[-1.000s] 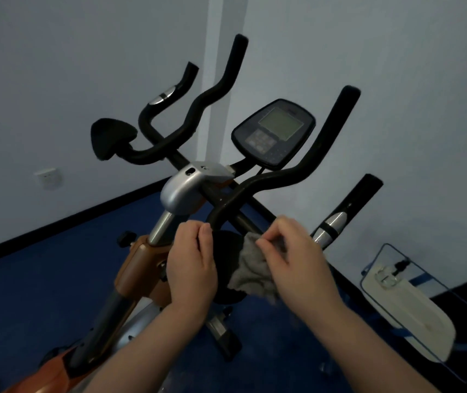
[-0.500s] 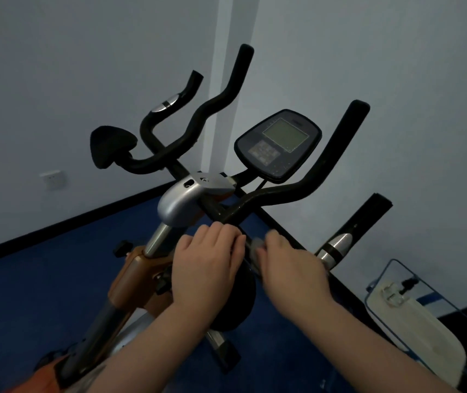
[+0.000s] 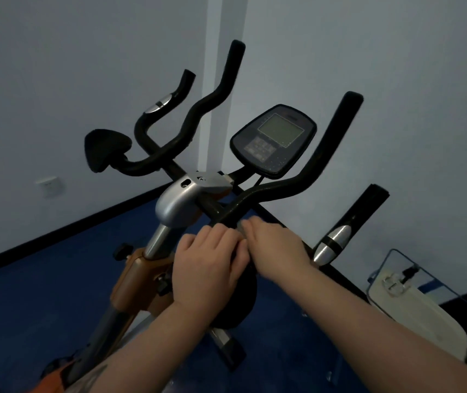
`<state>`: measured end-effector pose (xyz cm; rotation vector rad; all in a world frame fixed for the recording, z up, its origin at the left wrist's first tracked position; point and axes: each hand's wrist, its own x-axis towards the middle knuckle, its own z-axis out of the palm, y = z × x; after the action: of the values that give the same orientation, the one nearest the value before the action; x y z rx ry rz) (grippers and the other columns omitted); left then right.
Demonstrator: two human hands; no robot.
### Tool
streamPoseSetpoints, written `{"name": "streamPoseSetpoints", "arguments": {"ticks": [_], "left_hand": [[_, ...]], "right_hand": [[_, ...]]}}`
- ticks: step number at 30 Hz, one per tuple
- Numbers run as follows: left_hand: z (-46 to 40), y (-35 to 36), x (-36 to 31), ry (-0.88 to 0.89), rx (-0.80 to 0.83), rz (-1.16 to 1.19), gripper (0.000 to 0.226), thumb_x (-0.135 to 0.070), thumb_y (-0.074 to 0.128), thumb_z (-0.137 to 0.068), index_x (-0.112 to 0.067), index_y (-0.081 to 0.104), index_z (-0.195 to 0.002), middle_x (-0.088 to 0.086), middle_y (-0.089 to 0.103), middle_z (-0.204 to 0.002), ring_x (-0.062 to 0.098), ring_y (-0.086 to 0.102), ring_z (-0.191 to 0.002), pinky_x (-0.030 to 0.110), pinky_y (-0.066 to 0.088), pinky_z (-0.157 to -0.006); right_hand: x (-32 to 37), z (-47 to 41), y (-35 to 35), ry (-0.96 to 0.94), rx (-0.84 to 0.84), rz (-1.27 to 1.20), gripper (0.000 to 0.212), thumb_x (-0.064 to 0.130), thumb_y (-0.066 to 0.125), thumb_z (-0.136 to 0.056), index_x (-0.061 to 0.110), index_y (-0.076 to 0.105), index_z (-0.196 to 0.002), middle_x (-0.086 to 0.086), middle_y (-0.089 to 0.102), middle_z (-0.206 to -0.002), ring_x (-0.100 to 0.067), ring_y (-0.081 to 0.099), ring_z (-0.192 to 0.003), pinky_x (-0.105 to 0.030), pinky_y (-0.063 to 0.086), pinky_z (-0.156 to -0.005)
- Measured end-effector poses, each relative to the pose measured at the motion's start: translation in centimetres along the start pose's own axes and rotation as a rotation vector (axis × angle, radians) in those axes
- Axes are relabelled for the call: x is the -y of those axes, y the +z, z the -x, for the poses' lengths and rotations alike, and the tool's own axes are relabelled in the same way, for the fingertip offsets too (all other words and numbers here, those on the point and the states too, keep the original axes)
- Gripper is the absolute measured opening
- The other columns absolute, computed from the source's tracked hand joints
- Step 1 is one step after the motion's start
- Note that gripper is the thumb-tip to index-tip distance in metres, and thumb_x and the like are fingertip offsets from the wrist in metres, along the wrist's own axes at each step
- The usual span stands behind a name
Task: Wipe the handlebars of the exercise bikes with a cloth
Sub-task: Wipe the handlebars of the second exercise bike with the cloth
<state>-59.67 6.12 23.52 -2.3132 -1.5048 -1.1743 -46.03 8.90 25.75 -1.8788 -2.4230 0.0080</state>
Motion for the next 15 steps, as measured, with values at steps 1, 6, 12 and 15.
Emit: {"name": "streamPoseSetpoints", "arguments": {"ticks": [1,6,12,15], "left_hand": [[0.0,-0.1,-0.1,0.013,0.013,-0.006,0.02,-0.029,0.05,-0.092,-0.021,0.063,-0.08,-0.004,0.06,-0.076,0.016,0.056,-0.067,0.034,0.04,-0.062],[-1.0,-0.2,-1.4,0.083,0.1,0.115,0.022,-0.032,0.044,-0.094,-0.025,0.064,-0.088,-0.01,0.063,-0.088,0.011,0.057,-0.077,0.024,0.03,-0.074],[-3.4,0.9,-3.6,-0.005,0.229,0.318,0.026,-0.034,0.04,-0.094,-0.024,0.063,-0.089,-0.013,0.061,-0.088,0.01,0.059,-0.078,0.029,0.043,-0.068],[-2.9,1.1,-3.0,-0.017,0.205,0.342,0.025,-0.032,0.041,-0.093,-0.024,0.063,-0.084,-0.015,0.06,-0.084,0.007,0.057,-0.071,0.032,0.046,-0.059]], "right_hand": [[0.0,1.0,0.0,0.035,-0.057,-0.025,0.021,0.033,0.035,-0.098,0.019,0.045,-0.111,-0.002,0.057,-0.1,-0.025,0.059,-0.079,-0.034,0.038,-0.058],[-3.7,6.7,-0.5,-0.266,-0.187,0.064,0.037,0.035,0.038,-0.097,0.014,0.058,-0.121,-0.001,0.065,-0.092,-0.019,0.06,-0.073,-0.033,0.048,-0.066],[-11.4,5.5,-2.8,-0.187,-0.581,-0.049,0.025,0.019,0.049,-0.092,0.006,0.069,-0.084,-0.007,0.066,-0.085,-0.025,0.059,-0.08,-0.04,0.045,-0.081],[-7.9,6.2,1.6,-0.087,-0.691,-0.177,0.019,0.02,0.053,-0.088,0.01,0.064,-0.076,-0.003,0.061,-0.08,-0.021,0.054,-0.08,-0.04,0.041,-0.087]]}}
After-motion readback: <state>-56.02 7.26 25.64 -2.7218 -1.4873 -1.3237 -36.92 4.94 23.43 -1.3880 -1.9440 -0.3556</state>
